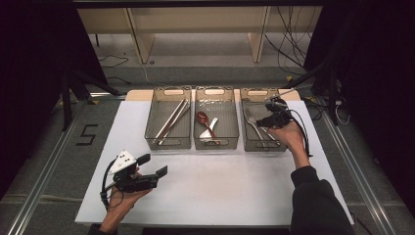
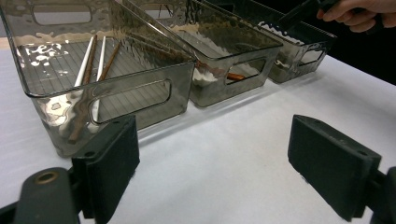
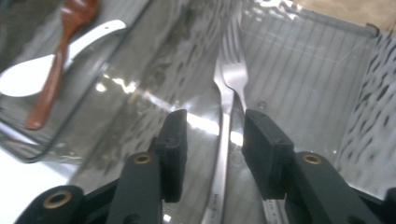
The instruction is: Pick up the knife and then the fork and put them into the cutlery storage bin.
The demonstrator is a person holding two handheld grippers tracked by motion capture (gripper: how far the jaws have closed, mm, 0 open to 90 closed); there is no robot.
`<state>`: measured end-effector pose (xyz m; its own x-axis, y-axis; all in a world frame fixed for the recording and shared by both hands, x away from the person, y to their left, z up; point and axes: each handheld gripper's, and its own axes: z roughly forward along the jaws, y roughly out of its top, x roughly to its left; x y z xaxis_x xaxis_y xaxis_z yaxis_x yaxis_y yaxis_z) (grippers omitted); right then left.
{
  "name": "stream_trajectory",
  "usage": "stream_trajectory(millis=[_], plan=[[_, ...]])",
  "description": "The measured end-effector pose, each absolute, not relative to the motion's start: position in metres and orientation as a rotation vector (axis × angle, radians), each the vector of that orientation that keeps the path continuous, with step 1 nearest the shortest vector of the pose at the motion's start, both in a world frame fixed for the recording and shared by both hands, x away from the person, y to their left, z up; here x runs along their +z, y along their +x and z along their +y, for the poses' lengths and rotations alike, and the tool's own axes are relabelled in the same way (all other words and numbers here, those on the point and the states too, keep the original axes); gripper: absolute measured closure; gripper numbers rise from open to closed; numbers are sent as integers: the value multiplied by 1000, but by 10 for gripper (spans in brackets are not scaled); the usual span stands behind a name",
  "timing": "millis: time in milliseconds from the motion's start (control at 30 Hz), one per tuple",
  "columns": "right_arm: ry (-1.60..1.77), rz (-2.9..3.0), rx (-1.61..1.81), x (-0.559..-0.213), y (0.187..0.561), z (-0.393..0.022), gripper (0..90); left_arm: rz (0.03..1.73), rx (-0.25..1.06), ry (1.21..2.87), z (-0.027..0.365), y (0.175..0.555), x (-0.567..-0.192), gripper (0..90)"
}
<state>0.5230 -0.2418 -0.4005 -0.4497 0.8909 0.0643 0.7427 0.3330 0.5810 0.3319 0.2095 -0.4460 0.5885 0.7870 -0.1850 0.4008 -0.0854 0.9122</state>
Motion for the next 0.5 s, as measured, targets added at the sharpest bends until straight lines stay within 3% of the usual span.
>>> stream_trajectory(millis=[500], plan=[[1393, 2313, 1008, -390, 488, -229, 406, 988, 431, 1710, 209, 332, -446, 161]])
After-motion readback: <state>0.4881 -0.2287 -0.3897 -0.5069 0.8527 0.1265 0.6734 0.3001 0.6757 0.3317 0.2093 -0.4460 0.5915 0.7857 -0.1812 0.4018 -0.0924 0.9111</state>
